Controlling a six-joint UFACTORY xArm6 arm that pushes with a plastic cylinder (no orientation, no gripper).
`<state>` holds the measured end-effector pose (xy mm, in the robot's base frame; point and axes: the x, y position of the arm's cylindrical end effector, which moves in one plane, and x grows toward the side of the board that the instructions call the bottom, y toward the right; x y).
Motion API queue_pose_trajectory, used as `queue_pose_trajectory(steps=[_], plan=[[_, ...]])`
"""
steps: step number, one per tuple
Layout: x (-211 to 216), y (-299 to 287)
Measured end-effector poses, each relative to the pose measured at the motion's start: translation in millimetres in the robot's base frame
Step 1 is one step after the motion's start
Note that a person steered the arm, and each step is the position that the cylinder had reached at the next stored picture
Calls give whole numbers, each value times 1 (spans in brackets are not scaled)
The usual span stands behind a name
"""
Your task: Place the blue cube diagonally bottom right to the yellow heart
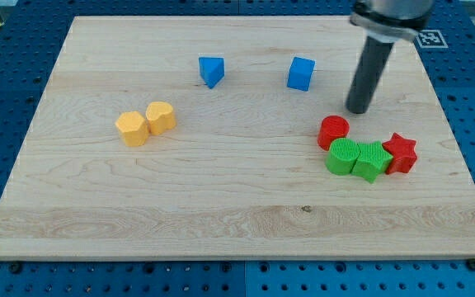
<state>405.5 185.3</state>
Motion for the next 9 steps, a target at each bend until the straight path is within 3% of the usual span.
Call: queue_pose_trajectory(steps=[2,3,5,7,9], plan=[[-61,17],[-69,-5],[-78,-76],[-82,-94],[-59,-121]])
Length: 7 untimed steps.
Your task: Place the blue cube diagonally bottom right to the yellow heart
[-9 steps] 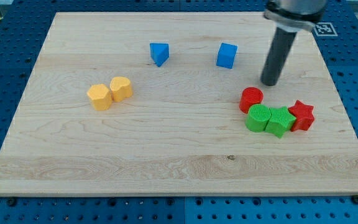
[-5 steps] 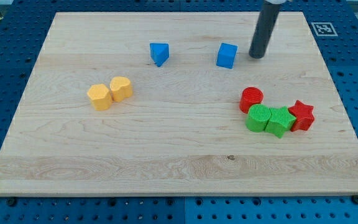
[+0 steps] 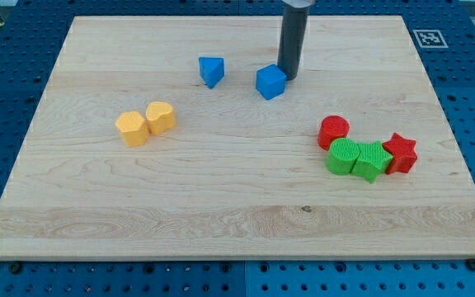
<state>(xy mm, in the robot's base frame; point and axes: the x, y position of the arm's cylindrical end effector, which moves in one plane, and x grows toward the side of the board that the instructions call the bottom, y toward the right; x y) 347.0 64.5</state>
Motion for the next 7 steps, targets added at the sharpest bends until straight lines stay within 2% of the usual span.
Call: queue_pose_trajectory(steps=[2,5,7], plan=[[13,-39],[64,-51],[81,-70]])
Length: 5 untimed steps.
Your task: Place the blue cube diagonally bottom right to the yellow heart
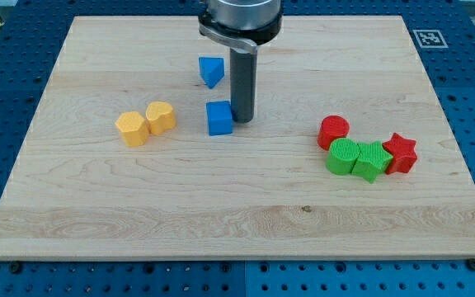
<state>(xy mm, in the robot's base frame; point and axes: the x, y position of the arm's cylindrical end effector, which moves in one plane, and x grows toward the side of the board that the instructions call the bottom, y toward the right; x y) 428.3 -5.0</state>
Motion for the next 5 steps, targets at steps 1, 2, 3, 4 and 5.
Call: queue_pose_trajectory(steps=[1,2,3,4,5], plan=[[0,-21],[0,-43],[0,-63],[-7,-52],[-21,-19]])
